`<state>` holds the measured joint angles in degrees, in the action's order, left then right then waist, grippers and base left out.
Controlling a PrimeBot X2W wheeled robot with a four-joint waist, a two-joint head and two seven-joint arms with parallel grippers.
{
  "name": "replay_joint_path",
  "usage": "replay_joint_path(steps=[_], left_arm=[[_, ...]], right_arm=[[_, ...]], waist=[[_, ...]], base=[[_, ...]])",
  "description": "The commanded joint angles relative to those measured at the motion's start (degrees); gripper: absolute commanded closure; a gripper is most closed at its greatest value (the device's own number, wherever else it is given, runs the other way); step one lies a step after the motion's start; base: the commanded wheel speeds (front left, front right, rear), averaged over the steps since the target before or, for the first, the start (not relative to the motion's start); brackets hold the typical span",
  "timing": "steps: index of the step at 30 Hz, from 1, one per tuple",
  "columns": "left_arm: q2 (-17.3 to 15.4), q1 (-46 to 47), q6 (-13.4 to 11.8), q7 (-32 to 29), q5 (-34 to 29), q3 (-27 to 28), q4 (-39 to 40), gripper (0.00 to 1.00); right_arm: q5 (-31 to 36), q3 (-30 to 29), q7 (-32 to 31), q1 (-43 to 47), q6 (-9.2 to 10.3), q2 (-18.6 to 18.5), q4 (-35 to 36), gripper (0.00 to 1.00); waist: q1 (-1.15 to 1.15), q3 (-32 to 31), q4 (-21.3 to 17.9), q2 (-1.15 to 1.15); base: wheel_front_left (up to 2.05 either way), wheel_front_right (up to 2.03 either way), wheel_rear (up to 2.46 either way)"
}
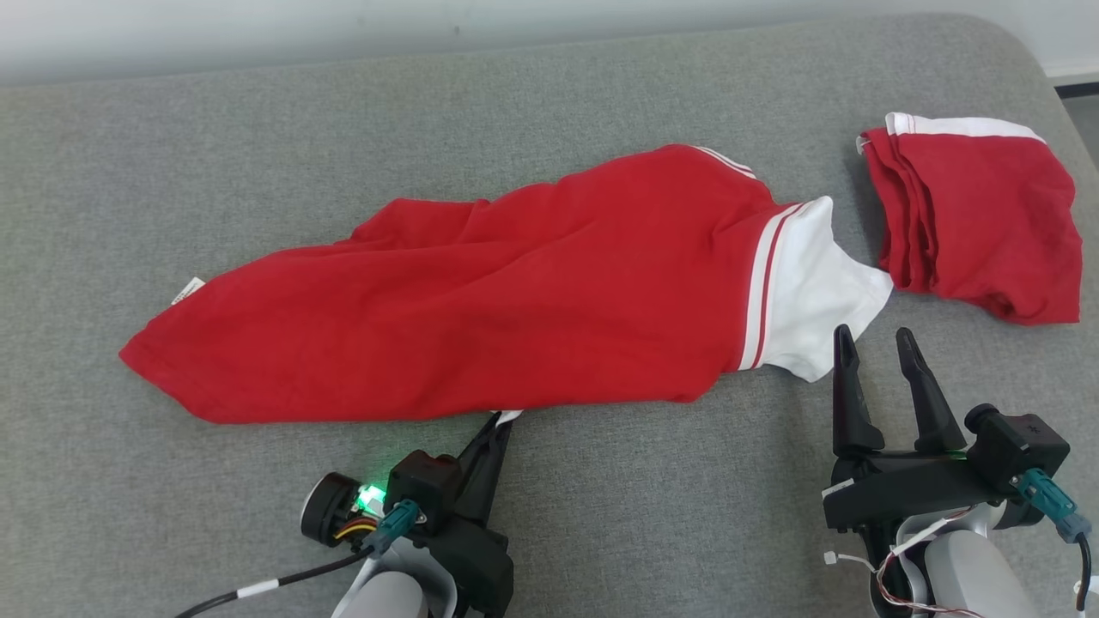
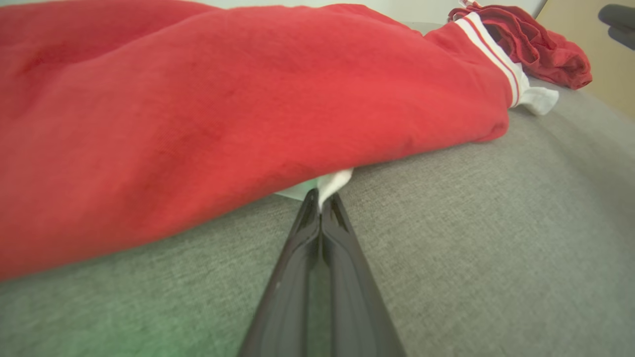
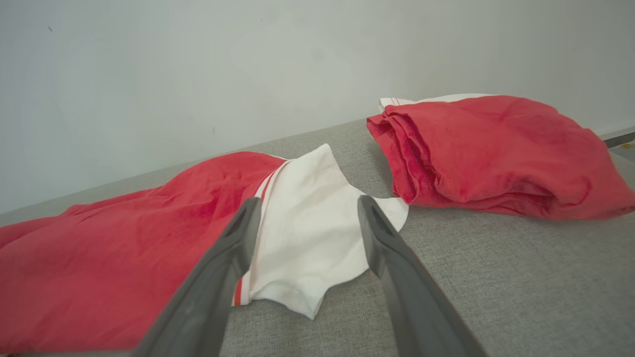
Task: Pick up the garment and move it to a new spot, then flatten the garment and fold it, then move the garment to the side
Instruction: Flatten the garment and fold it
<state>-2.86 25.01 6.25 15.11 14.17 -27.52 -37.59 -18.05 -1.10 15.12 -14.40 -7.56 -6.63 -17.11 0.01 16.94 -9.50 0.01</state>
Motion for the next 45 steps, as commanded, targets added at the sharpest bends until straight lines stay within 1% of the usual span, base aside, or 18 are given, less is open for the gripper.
replay_joint_path(steps=[1, 6, 11, 15, 18, 19, 23, 27, 28, 29, 30, 32, 37, 43, 45], left_arm=[[-0.06, 0.22, 0.28, 0.06, -0.48, -0.41, -0.11, 1.00], [-0.03, -2.50, 0.75, 0.11, -1.89, -1.19, 4.99, 1.00], [-0.03, -7.45, 1.05, 0.11, -3.46, -3.29, 12.51, 1.00], [-0.07, -11.35, 1.30, 0.11, -4.15, -4.92, 15.77, 1.00], [-0.09, -13.56, 1.19, 0.11, -4.44, -5.84, 15.75, 1.00], [-0.09, -13.56, 1.19, 0.11, -4.44, -5.84, 15.75, 1.00], [-0.51, -14.74, 1.17, 0.11, -4.13, -7.02, 14.03, 1.00], [-0.87, -14.15, 1.18, 0.12, -3.85, -8.03, 11.93, 1.00], [-0.80, -14.10, 1.18, 0.11, -3.75, -7.61, 11.64, 0.92], [-0.79, -14.19, 1.18, 0.11, -3.87, -7.44, 11.25, 0.31], [-0.76, -14.42, 1.17, 0.11, -3.85, -6.93, 11.08, 0.00], [-0.63, -15.42, 1.17, 0.11, -4.10, -5.44, 10.69, 0.00], [-0.39, -16.92, 0.91, 0.11, -4.83, -2.05, 10.65, 0.00], [-0.22, -18.08, 1.03, 0.11, -5.80, -0.12, 10.76, 0.00], [-0.15, -17.97, 1.07, 0.11, -5.89, 0.37, 10.97, 0.00]], right_arm=[[0.28, -0.07, 0.00, -0.54, 0.13, 0.22, -0.09, 0.00], [-0.23, -0.43, 0.00, 0.76, 0.13, 0.49, -1.46, 0.00], [-0.74, -0.51, -0.01, 2.99, 0.13, 1.10, -3.54, 0.00], [-0.92, 0.10, 0.00, 4.71, 0.13, 1.75, -5.26, 0.00], [-1.21, 1.47, 0.00, 5.99, 0.13, 2.06, -6.86, 0.00], [-1.21, 1.47, 0.00, 5.99, 0.13, 2.06, -6.86, 0.00], [-1.90, 4.73, -0.01, 6.50, 0.13, 2.26, -10.36, 0.00], [-2.63, 7.70, -0.01, 8.30, 0.13, 1.31, -12.10, 0.00], [-2.84, 8.25, 0.00, 8.78, 0.13, 1.24, -12.04, 0.00], [-3.11, 8.65, -0.01, 9.30, 0.13, 1.03, -11.94, 0.00], [-3.39, 9.09, 0.00, 9.89, 0.13, 0.78, -11.73, 0.00], [-4.11, 9.57, -0.01, 12.03, 0.13, 0.01, -11.06, 0.00], [-4.49, 8.90, 0.00, 14.88, 0.13, -0.69, -11.55, 0.00], [-5.98, 11.70, 0.00, 13.62, 0.13, 0.06, -12.22, 0.00], [-6.59, 12.95, 0.00, 12.91, 0.13, 0.21, -13.39, 0.00]], waist=[[-0.01, -0.39, 0.39, -0.01], [-0.01, -3.07, 2.60, -0.01], [-0.01, -7.58, 6.53, -0.01], [-0.01, -10.74, 9.96, -0.01], [-0.01, -12.56, 12.15, -0.01], [-0.01, -12.56, 12.15, -0.01], [-0.01, -13.13, 13.18, -0.01], [-0.01, -12.47, 12.86, -0.01], [-0.01, -12.27, 12.46, -0.01], [-0.01, -12.14, 12.11, -0.01], [-0.01, -12.05, 11.63, -0.01], [-0.01, -12.19, 10.63, -0.01], [-0.01, -13.11, 9.93, -0.01], [-0.01, -13.29, 10.87, -0.01], [-0.01, -13.08, 11.44, -0.01]], base=[[0.00, 0.00, 0.00], [0.00, 0.00, 0.00], [0.00, 0.00, 0.00], [0.00, 0.00, 0.00], [0.00, 0.00, 0.00], [0.00, 0.00, 0.00], [0.00, 0.00, 0.00], [0.00, 0.00, 0.00], [0.00, 0.00, 0.00], [0.00, 0.00, 0.00], [0.00, 0.00, 0.00], [0.00, 0.00, 0.00], [0.00, 0.00, 0.00], [0.00, 0.00, 0.00], [0.00, 0.00, 0.00]])
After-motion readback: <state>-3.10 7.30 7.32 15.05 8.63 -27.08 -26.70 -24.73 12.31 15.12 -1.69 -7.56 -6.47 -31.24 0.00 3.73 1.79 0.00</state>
